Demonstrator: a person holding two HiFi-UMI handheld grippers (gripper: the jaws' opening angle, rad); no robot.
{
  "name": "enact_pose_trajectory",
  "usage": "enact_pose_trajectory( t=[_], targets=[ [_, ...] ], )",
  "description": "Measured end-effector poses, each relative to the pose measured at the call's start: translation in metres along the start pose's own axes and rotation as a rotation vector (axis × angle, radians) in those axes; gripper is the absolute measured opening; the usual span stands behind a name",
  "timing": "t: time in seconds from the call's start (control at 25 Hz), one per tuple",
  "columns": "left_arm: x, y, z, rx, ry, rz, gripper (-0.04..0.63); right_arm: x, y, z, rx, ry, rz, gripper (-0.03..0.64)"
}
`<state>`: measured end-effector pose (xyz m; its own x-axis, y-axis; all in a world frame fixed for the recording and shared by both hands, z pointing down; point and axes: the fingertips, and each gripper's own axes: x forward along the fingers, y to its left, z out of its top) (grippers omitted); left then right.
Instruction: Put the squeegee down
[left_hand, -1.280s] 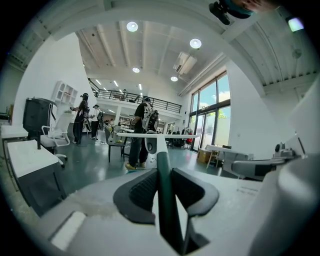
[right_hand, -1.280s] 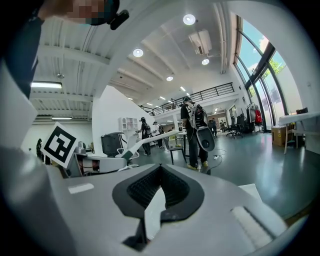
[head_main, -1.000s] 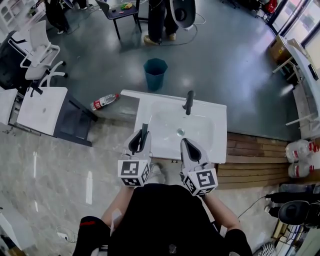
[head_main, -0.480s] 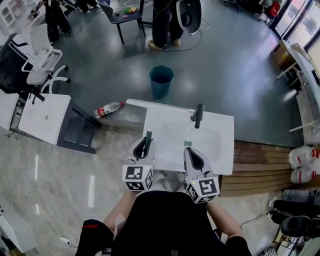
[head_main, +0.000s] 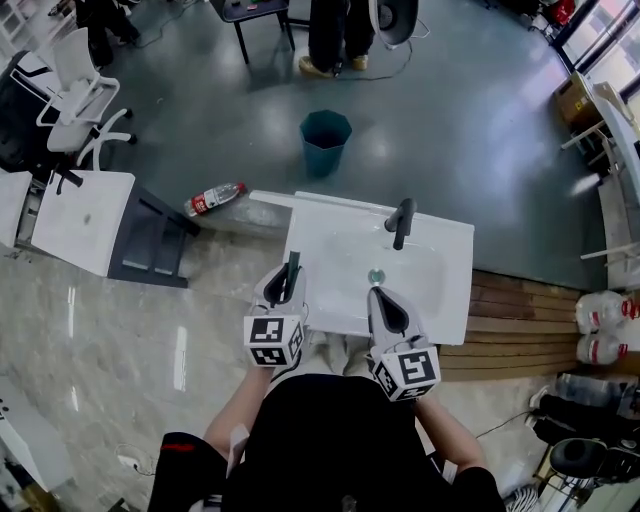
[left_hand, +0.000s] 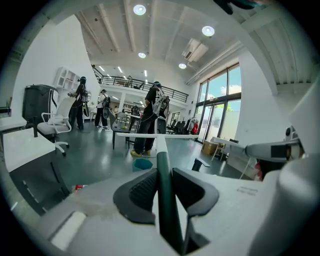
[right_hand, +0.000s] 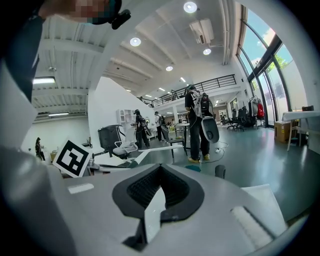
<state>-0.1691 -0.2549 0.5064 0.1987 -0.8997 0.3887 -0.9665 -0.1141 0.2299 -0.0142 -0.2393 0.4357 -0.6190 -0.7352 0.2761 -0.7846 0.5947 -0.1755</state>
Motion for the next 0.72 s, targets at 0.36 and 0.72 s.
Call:
enact_pose_trajectory(
  t=[0.36,0.72],
  targets=[
    [0.026,0.012,-0.033,-0.019,0.069,0.045,0.106,0.01,-0.016,-0.012,0.007,0.051,0.009,0.002],
    [0.059,0.022,-0.066,-0.037,0.146,0.066,0.106,0.021,-0.032,-0.022,0.027,0.093,0.013,0.002]
  ],
)
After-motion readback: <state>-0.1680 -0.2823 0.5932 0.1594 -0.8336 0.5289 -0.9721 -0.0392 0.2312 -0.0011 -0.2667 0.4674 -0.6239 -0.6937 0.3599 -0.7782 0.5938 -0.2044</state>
